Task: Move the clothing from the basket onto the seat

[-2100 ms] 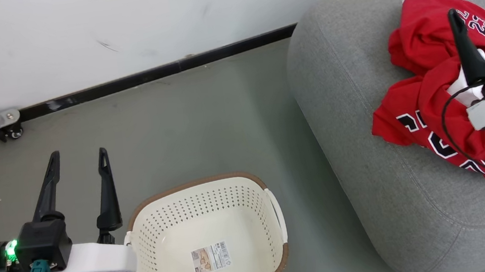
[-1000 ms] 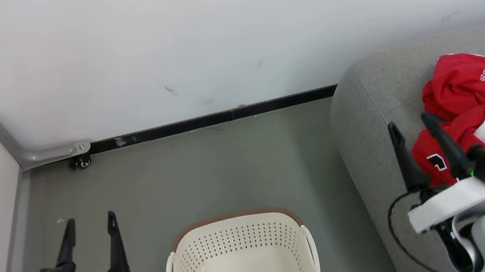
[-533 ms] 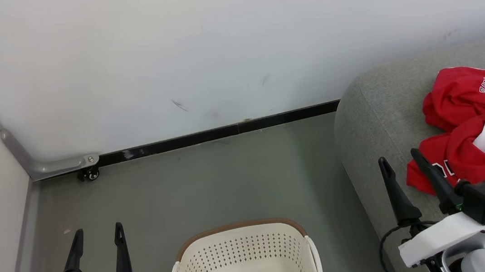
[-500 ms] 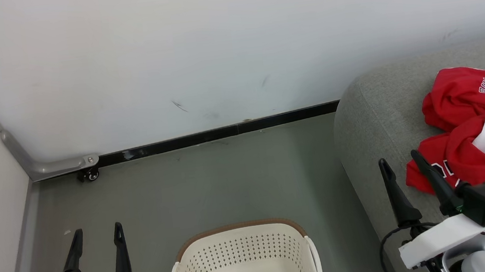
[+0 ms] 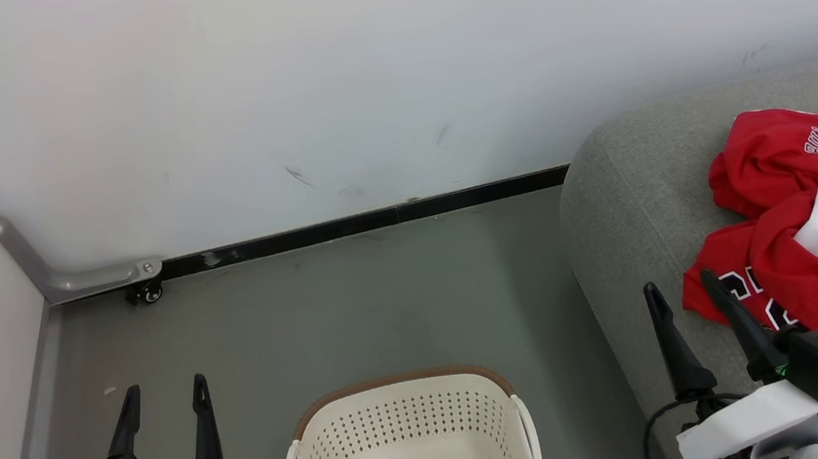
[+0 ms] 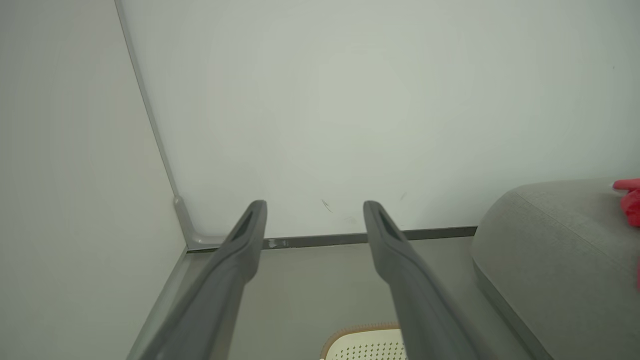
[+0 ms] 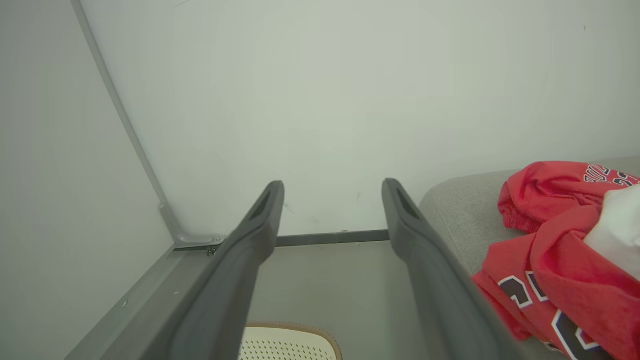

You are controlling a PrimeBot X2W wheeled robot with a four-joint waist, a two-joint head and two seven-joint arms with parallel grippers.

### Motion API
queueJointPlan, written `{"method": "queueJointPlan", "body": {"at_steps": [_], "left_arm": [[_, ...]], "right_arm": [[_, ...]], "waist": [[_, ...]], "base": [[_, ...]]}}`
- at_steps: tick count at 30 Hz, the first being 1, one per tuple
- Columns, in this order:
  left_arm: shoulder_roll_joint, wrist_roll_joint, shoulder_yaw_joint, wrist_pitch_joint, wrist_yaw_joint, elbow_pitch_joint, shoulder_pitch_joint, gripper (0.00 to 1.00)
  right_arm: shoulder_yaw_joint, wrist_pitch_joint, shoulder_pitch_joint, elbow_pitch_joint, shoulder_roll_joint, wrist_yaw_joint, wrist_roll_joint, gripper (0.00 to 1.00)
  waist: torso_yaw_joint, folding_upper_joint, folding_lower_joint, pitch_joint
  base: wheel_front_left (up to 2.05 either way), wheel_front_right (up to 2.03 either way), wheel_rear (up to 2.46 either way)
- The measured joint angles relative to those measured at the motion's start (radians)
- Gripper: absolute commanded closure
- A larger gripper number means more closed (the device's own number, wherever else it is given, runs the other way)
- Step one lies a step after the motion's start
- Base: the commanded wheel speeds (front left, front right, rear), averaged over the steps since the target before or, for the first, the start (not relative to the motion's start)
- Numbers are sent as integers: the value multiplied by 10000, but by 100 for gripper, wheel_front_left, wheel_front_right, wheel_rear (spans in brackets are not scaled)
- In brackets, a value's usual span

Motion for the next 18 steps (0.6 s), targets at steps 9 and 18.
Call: {"method": "queueJointPlan", "body": {"at_steps": [9,18], "left_arm": [[-36,44,-109,0,0,-58,-7,0],[-40,155,-178,13,31,-109,-12,0]], "right_arm": [[-40,90,222,-328,90,0,-88,0],[-67,255,293,-569,121,0,-161,0]], "waist": [[84,0,0,64],[108,0,0,106]], "base": [[0,0,0],[0,0,0]]}}
